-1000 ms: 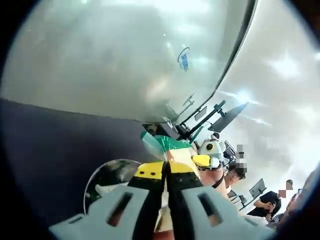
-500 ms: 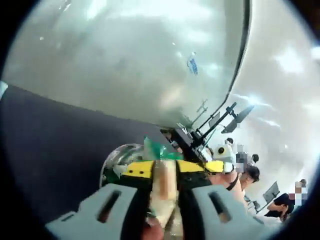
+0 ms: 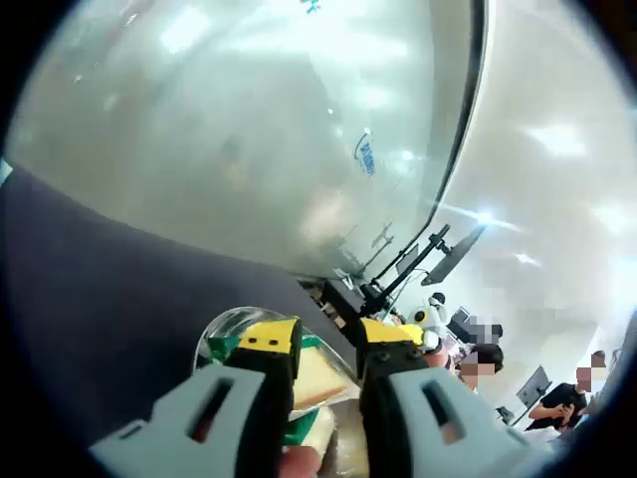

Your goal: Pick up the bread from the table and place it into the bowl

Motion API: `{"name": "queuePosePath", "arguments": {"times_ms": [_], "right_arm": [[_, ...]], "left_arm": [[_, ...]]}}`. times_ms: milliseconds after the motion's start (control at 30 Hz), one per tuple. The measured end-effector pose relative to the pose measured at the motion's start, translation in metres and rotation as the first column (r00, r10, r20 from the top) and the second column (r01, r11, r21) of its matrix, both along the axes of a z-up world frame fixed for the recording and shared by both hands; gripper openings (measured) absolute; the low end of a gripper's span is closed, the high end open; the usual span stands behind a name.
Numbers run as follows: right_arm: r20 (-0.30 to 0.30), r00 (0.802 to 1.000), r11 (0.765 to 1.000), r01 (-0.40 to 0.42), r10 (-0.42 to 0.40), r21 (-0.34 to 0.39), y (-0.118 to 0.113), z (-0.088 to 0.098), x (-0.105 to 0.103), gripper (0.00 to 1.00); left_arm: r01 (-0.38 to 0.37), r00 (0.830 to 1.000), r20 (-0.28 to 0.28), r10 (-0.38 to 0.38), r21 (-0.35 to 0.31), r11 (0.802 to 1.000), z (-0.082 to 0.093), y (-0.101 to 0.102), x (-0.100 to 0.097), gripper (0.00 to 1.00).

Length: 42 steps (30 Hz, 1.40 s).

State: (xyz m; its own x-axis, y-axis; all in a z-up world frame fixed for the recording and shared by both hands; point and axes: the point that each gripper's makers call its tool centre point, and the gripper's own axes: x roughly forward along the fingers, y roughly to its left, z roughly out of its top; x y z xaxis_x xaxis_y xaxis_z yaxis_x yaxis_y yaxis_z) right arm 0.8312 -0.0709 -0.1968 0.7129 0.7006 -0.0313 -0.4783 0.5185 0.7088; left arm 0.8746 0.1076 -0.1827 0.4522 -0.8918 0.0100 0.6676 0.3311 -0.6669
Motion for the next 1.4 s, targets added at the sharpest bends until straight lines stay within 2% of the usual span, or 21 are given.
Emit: {"name": "queuePosePath", "arguments": {"times_ms": [33, 100, 167, 233, 333, 367, 400, 500, 567, 600, 667, 733, 800, 867, 900, 1000, 1033, 1100, 1200, 1300, 1400], "right_arm": [[0.027, 1.000, 1.000, 0.001, -0.001, 0.029, -0.001, 0.003, -0.004, 0.24], [0.029, 1.000, 0.999, 0.002, -0.004, 0.049, -0.004, 0.000, -0.009, 0.24], [0.074, 0.997, 0.995, 0.022, -0.028, 0.092, -0.008, 0.004, -0.015, 0.24], [0.146, 0.989, 0.996, 0.025, -0.037, 0.084, -0.010, 0.007, -0.024, 0.24], [0.241, 0.969, 0.996, 0.033, -0.054, 0.089, -0.012, 0.011, -0.037, 0.24], [0.255, 0.965, 0.994, 0.038, -0.062, 0.098, -0.014, 0.011, -0.040, 0.24], [0.277, 0.958, 0.993, 0.044, -0.072, 0.106, -0.016, 0.012, -0.042, 0.24], [0.340, 0.937, 0.994, 0.053, -0.085, 0.100, -0.019, 0.010, -0.052, 0.23], [0.364, 0.928, 0.996, 0.057, -0.076, 0.063, -0.018, 0.004, -0.054, 0.23], [0.368, 0.927, 0.998, 0.059, -0.065, 0.029, -0.017, -0.001, -0.055, 0.23], [0.434, 0.898, 0.993, 0.104, -0.072, -0.051, -0.016, -0.006, -0.057, 0.23], [0.488, 0.869, 0.983, 0.148, -0.078, -0.106, -0.018, -0.008, -0.062, 0.23], [0.548, 0.831, 0.970, 0.200, -0.093, -0.139, -0.022, -0.008, -0.066, 0.23], [0.588, 0.804, 0.958, 0.229, -0.088, -0.170, -0.025, -0.012, -0.072, 0.23], [0.614, 0.784, 0.953, 0.245, -0.086, -0.180, -0.027, -0.012, -0.076, 0.23], [0.641, 0.763, 0.952, 0.253, -0.085, -0.175, -0.028, -0.014, -0.085, 0.23], [0.660, 0.746, 0.952, 0.259, -0.088, -0.166, -0.029, -0.013, -0.089, 0.23], [0.680, 0.728, 0.948, 0.273, -0.092, -0.164, -0.032, -0.016, -0.092, 0.23], [0.707, 0.696, 0.937, 0.317, -0.125, -0.146, -0.043, -0.019, -0.097, 0.23], [0.709, 0.690, 0.919, 0.359, -0.145, -0.161, -0.051, -0.027, -0.101, 0.23], [0.690, 0.702, 0.915, 0.375, -0.176, -0.148, -0.060, -0.038, -0.106, 0.23]], "left_arm": [[-0.012, 0.999, 0.049, 0.012, -0.001, 1.000, 0.004, 0.000, -0.003, 0.17], [-0.006, 0.993, 0.117, 0.007, -0.008, 1.000, 0.012, -0.002, -0.012, 0.17], [0.006, 0.983, 0.182, -0.005, -0.007, 1.000, 0.018, -0.004, -0.024, 0.17], [-0.010, 0.958, 0.286, 0.007, 0.009, 1.000, 0.024, -0.005, -0.032, 0.17], [0.007, 0.924, 0.382, -0.027, 0.053, 0.999, 0.022, -0.009, -0.050, 0.18], [0.009, 0.911, 0.411, -0.040, 0.078, 0.997, 0.019, -0.010, -0.055, 0.18], [-0.003, 0.906, 0.422, -0.037, 0.094, 0.996, 0.015, -0.009, -0.057, 0.18], [-0.021, 0.879, 0.476, -0.017, 0.075, 0.997, 0.011, -0.004, -0.064, 0.18], [-0.027, 0.856, 0.516, -0.025, 0.094, 0.995, 0.005, -0.001, -0.067, 0.18], [-0.034, 0.851, 0.525, -0.023, 0.099, 0.995, 0.003, 0.000, -0.067, 0.18], [-0.073, 0.808, 0.589, 0.005, 0.092, 0.993, 0.003, 0.007, -0.070, 0.18], [-0.109, 0.776, 0.630, 0.033, 0.082, 0.991, 0.000, 0.015, -0.075, 0.18], [-0.159, 0.735, 0.675, 0.068, 0.073, 0.985, -0.003, 0.027, -0.081, 0.18], [-0.176, 0.698, 0.713, 0.063, 0.086, 0.981, -0.008, 0.032, -0.089, 0.17], [-0.192, 0.693, 0.716, 0.082, 0.074, 0.979, -0.010, 0.037, -0.093, 0.17], [-0.235, 0.680, 0.722, 0.125, 0.053, 0.971, -0.013, 0.043, -0.095, 0.17], [-0.243, 0.682, 0.717, 0.146, 0.034, 0.969, -0.014, 0.046, -0.096, 0.17], [-0.243, 0.685, 0.709, 0.167, 0.006, 0.970, -0.015, 0.048, -0.098, 0.17], [-0.255, 0.681, 0.706, 0.195, -0.021, 0.967, -0.020, 0.049, -0.100, 0.17], [-0.255, 0.689, 0.690, 0.221, -0.054, 0.965, -0.022, 0.049, -0.102, 0.17], [-0.258, 0.700, 0.674, 0.234, -0.067, 0.964, -0.029, 0.047, -0.102, 0.17]]}}
